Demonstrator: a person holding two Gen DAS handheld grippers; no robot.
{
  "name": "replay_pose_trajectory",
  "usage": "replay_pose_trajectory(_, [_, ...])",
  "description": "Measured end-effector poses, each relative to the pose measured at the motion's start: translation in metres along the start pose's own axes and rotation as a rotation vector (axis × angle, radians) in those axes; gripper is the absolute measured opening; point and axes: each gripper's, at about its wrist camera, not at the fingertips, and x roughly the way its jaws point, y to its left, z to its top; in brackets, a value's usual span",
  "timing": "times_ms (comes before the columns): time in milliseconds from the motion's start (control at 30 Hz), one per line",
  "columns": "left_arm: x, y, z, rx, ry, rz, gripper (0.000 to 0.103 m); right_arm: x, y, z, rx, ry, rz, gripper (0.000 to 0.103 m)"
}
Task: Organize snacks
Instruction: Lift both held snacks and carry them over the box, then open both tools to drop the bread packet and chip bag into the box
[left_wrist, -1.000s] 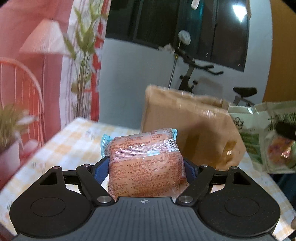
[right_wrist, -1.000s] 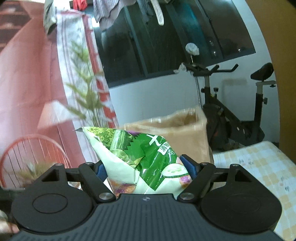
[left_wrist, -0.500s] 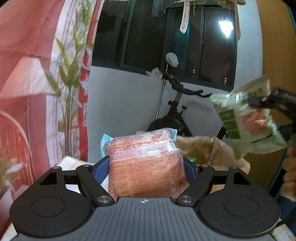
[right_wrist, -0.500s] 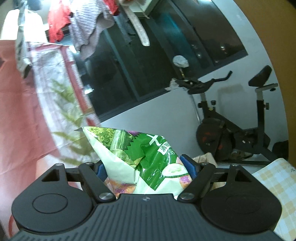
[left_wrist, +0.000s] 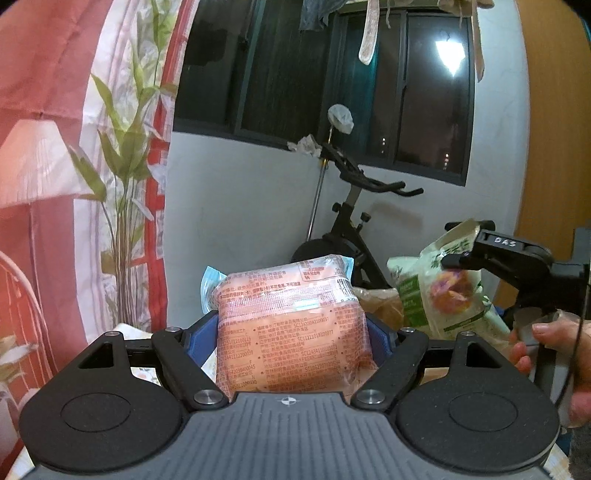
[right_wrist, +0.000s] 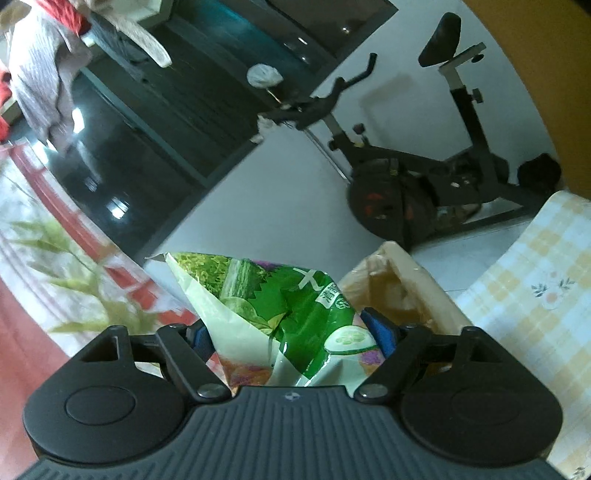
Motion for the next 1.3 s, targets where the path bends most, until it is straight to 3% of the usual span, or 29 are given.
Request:
replay_pose_trajectory(100, [0.003,0.001,-0.001,0.0,0.012,0.008,0.082,0.005,0.003,0.0,-0.058,0.008,-0.066,0.085])
replay_pose_trajectory(167, [0.006,0.001,0.001,0.001,0.014,0.011,0.082,0.006,0.006,0.001,-0.087,0.008,-0.071,0.091])
replay_pose_trajectory(433, [0.022,-0.009,0.009,0.026,0.04,-0.008,0.082,0.0,0.015,0.0,-0.193,0.004,-0.056,0.091])
replay_pose_trajectory(700, [0.075,-0.034,0.033,0.083,0.067,-0.036,0.082,-0.007,0.011,-0.004,-0.334,0.024,-0.067,0.091])
replay_pose_trajectory(833, [0.112,-0.044,0.047,0.117,0.089,-0.14,0.088,-0.012,0.004,-0.006,-0.358,0.029,-0.062,0.091])
replay_pose_trajectory(900, [0.122,-0.043,0.049,0.097,0.104,-0.125,0.089,-0.015,0.0,-0.006,-0.361,0.033,-0.059,0.091])
replay_pose_trajectory(967, [0.124,-0.038,0.047,0.059,0.106,-0.088,0.09,-0.02,-0.004,-0.005,-0.36,0.036,-0.049,0.091])
replay_pose_trajectory(1067, [0.121,-0.029,0.038,0.006,0.131,-0.09,0.09,-0.027,-0.008,-0.004,-0.377,0.029,-0.048,0.091])
replay_pose_trajectory(1300, [0.087,-0.013,0.02,0.048,0.138,-0.039,0.09,-0.037,-0.016,-0.014,-0.406,0.054,-0.044,0.091])
